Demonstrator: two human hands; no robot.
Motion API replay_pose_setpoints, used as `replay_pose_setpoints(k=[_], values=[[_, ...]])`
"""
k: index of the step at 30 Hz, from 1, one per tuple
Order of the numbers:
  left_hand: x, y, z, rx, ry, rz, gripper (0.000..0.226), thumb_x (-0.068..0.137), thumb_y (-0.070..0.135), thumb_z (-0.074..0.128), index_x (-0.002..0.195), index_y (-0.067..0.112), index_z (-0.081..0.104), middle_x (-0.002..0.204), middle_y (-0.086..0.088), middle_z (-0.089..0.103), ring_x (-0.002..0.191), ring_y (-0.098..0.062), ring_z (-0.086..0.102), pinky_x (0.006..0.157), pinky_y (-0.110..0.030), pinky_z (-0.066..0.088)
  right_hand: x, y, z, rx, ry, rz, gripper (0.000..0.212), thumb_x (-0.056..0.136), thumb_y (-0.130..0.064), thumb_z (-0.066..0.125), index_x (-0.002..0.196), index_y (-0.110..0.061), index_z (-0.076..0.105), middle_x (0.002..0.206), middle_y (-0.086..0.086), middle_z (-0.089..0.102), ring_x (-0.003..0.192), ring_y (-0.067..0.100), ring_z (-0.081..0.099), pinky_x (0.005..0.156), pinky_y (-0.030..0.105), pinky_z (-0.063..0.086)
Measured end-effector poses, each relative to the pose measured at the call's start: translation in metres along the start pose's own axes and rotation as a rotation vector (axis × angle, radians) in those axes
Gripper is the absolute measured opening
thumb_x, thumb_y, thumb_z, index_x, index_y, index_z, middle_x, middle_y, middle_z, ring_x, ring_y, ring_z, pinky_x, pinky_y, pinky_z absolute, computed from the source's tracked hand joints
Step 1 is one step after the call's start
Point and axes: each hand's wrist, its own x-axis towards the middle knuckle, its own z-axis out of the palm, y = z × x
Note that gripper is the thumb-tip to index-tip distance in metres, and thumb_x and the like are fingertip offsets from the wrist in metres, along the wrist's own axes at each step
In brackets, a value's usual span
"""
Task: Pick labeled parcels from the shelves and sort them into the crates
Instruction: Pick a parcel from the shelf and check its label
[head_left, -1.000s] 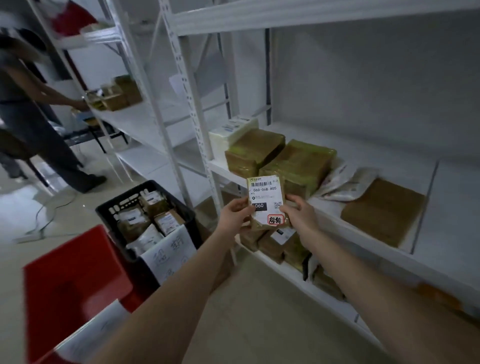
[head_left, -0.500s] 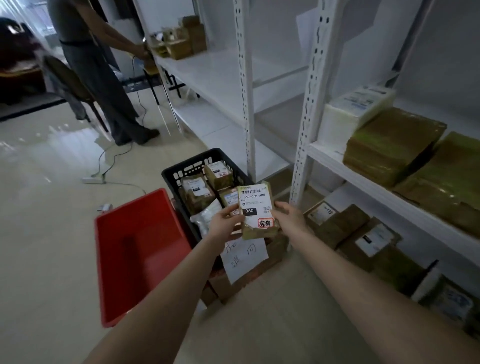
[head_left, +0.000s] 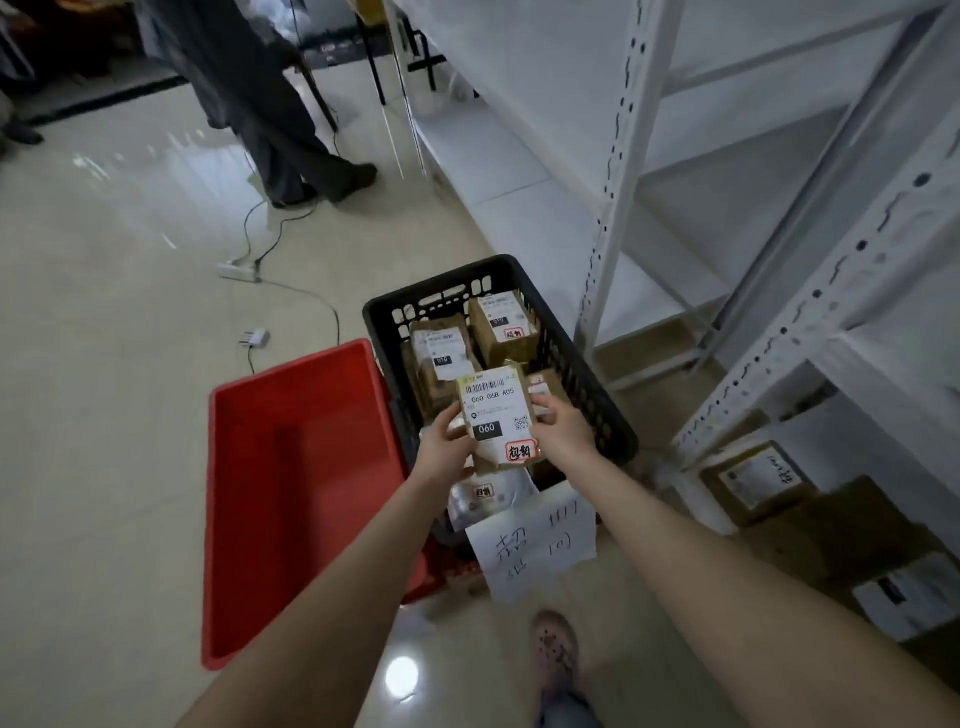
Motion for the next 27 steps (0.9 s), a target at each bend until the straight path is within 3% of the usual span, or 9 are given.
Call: replay_pose_setpoints(k=[3, 6, 10, 14, 17, 20, 22, 25, 27], values=[[0.038, -0.006, -0.003, -0.008, 0.051, -0.047, 0.06, 0.088, -0.01, 0.049, 0.14, 0.02, 0.041, 0.123, -0.005, 0.061, 0.098, -0.023, 0.065, 0.077, -0.04, 0.057, 0.041, 0.01, 0.02, -0.077, -0.066, 0.032, 0.049, 0.092, -0.004, 0.052, 0.135, -0.026, 0.051, 0.124, 0.003, 0.063, 0.09, 0.017, 0.067, 0.076, 0.038, 0.059], [0.07, -0.022, -0.004, 0.028, 0.096, -0.101, 0.044, 0.088, -0.01, 0.044, 0.116, 0.023, 0.054, 0.115, -0.003, 0.064, 0.094, -0.022, 0.063, 0.086, -0.047, 0.052, 0.069, 0.024, 0.035, -0.177, -0.143, 0.059, 0.05, 0.09, -0.004, 0.053, 0.136, -0.025, 0.05, 0.127, 0.0, 0.06, 0.089, 0.013, 0.062, 0.068, 0.027, 0.055], [0.093, -0.049, -0.003, 0.029, 0.117, -0.181, 0.05, 0.089, -0.009, 0.041, 0.132, 0.016, 0.048, 0.104, -0.002, 0.065, 0.084, -0.019, 0.062, 0.085, -0.045, 0.051, 0.088, 0.045, 0.049, -0.319, -0.184, 0.07, 0.052, 0.089, -0.005, 0.052, 0.137, -0.026, 0.049, 0.129, -0.001, 0.06, 0.098, 0.015, 0.059, 0.067, 0.024, 0.048], [0.109, -0.07, -0.004, 0.105, 0.123, -0.21, 0.06, 0.092, -0.003, 0.043, 0.143, 0.027, 0.032, 0.111, -0.002, 0.064, 0.091, -0.026, 0.068, 0.083, -0.051, 0.055, 0.097, 0.061, 0.067, -0.444, -0.233, 0.083, 0.057, 0.09, -0.008, 0.049, 0.141, -0.033, 0.042, 0.124, 0.001, 0.062, 0.101, 0.021, 0.06, 0.078, 0.035, 0.054], [0.119, -0.082, -0.007, 0.174, 0.089, -0.241, 0.068, 0.094, 0.004, 0.046, 0.148, 0.037, 0.021, 0.109, -0.004, 0.065, 0.085, -0.029, 0.065, 0.077, -0.043, 0.053, 0.099, 0.071, 0.074, -0.445, -0.284, 0.122, 0.069, 0.089, -0.005, 0.05, 0.144, -0.043, 0.033, 0.117, 0.002, 0.064, 0.095, 0.022, 0.061, 0.077, 0.036, 0.055], [0.122, -0.08, -0.008, 0.208, 0.056, -0.227, 0.072, 0.093, 0.002, 0.046, 0.15, 0.034, 0.017, 0.124, -0.005, 0.06, 0.1, -0.024, 0.062, 0.081, -0.039, 0.05, 0.102, 0.073, 0.072, -0.432, -0.287, 0.145, 0.072, 0.088, -0.004, 0.051, 0.145, -0.043, 0.029, 0.12, 0.003, 0.062, 0.1, 0.024, 0.059, 0.083, 0.038, 0.054], [0.117, -0.074, -0.01, 0.261, 0.063, -0.211, 0.069, 0.093, 0.002, 0.047, 0.15, 0.029, 0.02, 0.123, -0.005, 0.06, 0.098, -0.023, 0.061, 0.083, -0.037, 0.05, 0.096, 0.07, 0.07, -0.427, -0.276, 0.15, 0.07, 0.088, -0.004, 0.049, 0.145, -0.041, 0.03, 0.122, 0.002, 0.061, 0.098, 0.023, 0.059, 0.081, 0.037, 0.054], [0.108, -0.057, -0.015, 0.489, 0.066, -0.174, 0.066, 0.094, 0.008, 0.049, 0.152, 0.016, 0.017, 0.119, -0.004, 0.059, 0.08, -0.015, 0.059, 0.071, -0.032, 0.049, 0.08, 0.06, 0.064, -0.403, -0.215, 0.154, 0.069, 0.09, -0.008, 0.053, 0.148, -0.035, 0.027, 0.128, 0.003, 0.056, 0.106, 0.023, 0.057, 0.083, 0.034, 0.052], [0.101, -0.038, -0.016, 0.695, 0.031, -0.098, 0.068, 0.094, 0.012, 0.051, 0.151, 0.013, 0.016, 0.139, -0.012, 0.046, 0.076, -0.014, 0.059, 0.063, -0.029, 0.047, 0.067, 0.051, 0.056, -0.383, -0.145, 0.155, 0.068, 0.09, -0.013, 0.057, 0.148, -0.032, 0.028, 0.134, 0.004, 0.051, 0.116, 0.025, 0.053, 0.092, 0.038, 0.049]])
